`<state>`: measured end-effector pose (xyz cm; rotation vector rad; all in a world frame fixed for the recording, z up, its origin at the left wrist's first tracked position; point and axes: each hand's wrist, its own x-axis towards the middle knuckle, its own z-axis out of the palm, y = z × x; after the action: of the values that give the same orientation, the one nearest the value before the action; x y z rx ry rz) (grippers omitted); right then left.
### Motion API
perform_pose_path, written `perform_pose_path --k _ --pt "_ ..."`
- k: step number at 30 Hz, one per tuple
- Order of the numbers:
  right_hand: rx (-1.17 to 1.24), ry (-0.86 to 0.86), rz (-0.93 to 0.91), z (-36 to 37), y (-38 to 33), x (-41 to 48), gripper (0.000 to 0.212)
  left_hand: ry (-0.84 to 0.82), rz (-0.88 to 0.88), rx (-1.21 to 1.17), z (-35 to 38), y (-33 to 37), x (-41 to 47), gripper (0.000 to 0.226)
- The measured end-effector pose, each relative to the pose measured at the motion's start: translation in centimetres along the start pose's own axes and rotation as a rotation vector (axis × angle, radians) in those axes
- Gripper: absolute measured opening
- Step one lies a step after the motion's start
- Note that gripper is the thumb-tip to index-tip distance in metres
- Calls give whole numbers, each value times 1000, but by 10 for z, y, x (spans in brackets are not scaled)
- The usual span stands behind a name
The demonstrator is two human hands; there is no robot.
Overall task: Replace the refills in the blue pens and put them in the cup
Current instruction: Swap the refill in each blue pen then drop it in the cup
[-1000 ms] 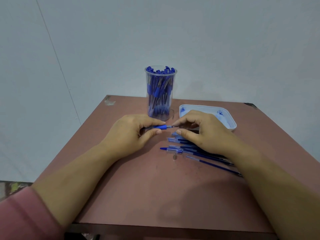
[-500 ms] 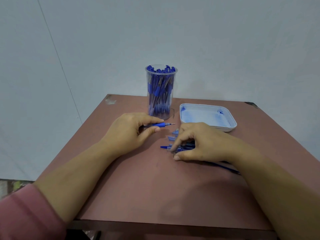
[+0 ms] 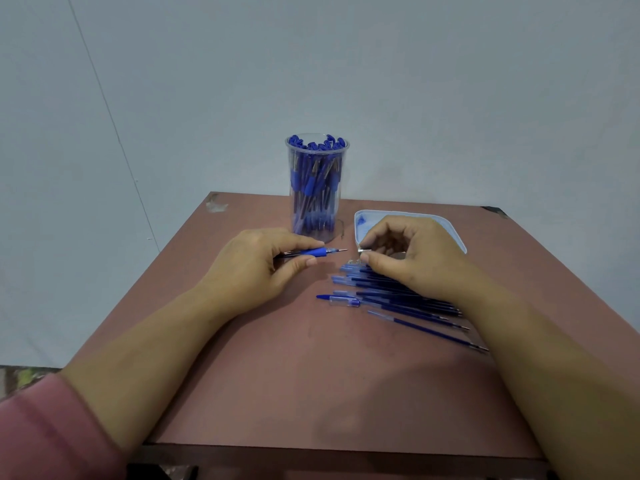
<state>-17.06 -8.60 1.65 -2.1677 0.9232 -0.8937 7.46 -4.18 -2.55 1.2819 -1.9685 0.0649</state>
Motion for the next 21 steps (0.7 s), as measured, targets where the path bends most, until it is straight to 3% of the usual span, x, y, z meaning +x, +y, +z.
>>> perform_pose_path --k 12,21 --pt "43 23 -21 14 1 4 17 4 39 18 1 4 0 32" --pt "-116 -53 -81 21 8 6 5 -12 62 39 2 5 -1 31"
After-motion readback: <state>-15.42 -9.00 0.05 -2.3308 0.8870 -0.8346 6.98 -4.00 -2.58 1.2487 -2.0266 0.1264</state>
